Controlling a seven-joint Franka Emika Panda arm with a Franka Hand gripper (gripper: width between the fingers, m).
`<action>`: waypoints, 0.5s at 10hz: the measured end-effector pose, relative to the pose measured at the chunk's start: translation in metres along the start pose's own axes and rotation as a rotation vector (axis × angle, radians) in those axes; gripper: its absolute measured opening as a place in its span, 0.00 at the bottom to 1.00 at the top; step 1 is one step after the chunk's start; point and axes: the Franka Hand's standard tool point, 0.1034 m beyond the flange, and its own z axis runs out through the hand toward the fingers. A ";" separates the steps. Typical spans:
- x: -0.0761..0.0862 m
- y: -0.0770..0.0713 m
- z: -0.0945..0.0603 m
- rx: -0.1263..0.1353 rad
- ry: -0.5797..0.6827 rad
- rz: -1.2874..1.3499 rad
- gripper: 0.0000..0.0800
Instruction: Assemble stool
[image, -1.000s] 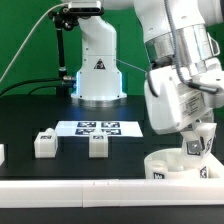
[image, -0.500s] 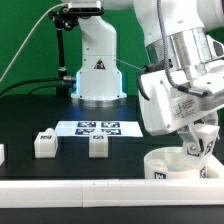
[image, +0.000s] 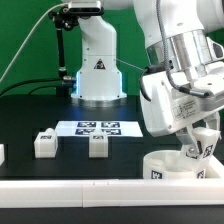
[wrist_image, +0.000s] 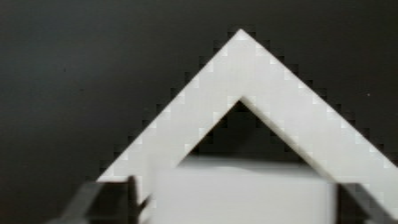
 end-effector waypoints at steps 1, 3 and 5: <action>-0.005 0.000 -0.006 0.001 -0.010 -0.056 0.79; -0.017 -0.001 -0.032 0.019 -0.041 -0.171 0.81; -0.023 -0.008 -0.044 0.036 -0.056 -0.259 0.81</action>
Offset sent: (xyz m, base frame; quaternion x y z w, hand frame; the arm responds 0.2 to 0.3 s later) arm 0.0100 0.0003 0.0566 -0.0085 -0.0569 -0.1551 0.9862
